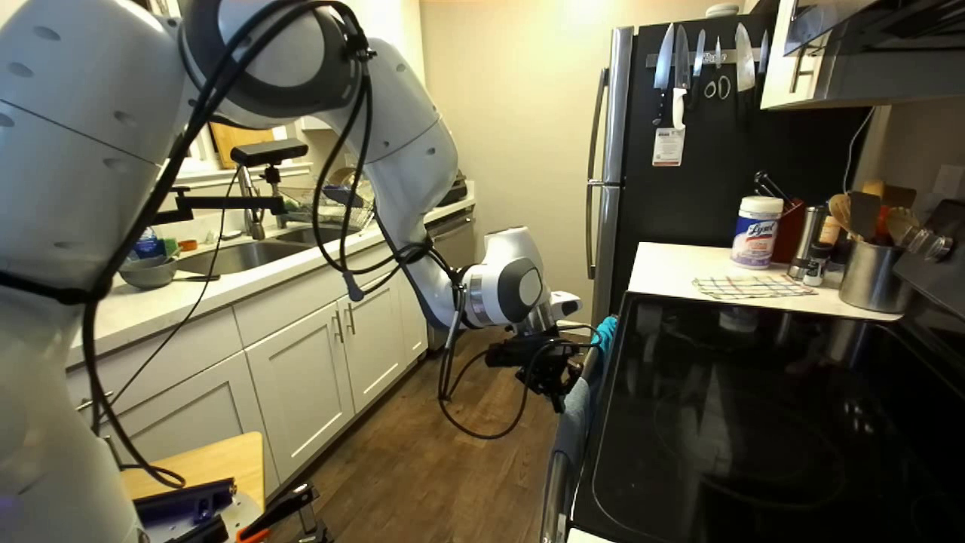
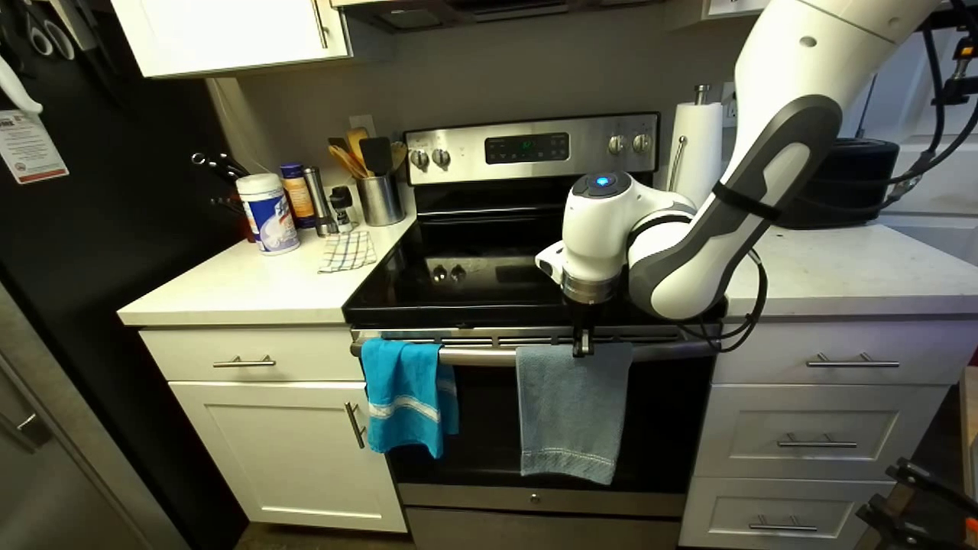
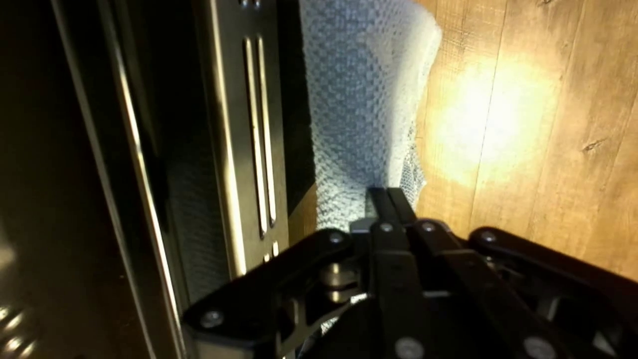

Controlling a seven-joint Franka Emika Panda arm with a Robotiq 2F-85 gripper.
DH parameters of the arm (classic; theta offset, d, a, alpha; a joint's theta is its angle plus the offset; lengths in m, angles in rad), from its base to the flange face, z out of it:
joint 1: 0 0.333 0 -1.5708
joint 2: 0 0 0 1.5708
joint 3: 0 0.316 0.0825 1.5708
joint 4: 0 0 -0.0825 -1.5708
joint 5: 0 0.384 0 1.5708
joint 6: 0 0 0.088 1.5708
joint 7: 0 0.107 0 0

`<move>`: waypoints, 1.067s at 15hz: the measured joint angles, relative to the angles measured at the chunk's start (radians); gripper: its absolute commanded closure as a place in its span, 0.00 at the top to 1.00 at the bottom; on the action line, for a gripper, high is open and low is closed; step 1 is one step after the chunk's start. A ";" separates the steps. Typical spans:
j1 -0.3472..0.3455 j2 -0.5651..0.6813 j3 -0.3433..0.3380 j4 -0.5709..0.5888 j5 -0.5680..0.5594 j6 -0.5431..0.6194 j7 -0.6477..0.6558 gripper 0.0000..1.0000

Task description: Put light blue towel on top of the stovetop.

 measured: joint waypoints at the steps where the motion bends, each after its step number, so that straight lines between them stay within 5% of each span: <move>1: 0.000 0.000 0.000 0.000 0.000 0.000 0.000 0.35; 9: -0.001 0.001 -0.022 0.000 -0.002 0.000 0.000 0.86; 10: -0.003 0.001 -0.024 0.000 -0.002 0.000 0.000 0.72; 11: -0.004 0.001 -0.026 0.000 -0.002 0.001 0.000 0.47; 13: -0.005 0.003 -0.027 0.000 -0.002 0.004 0.000 0.45; 16: -0.005 0.004 -0.027 0.000 -0.002 0.009 0.000 0.25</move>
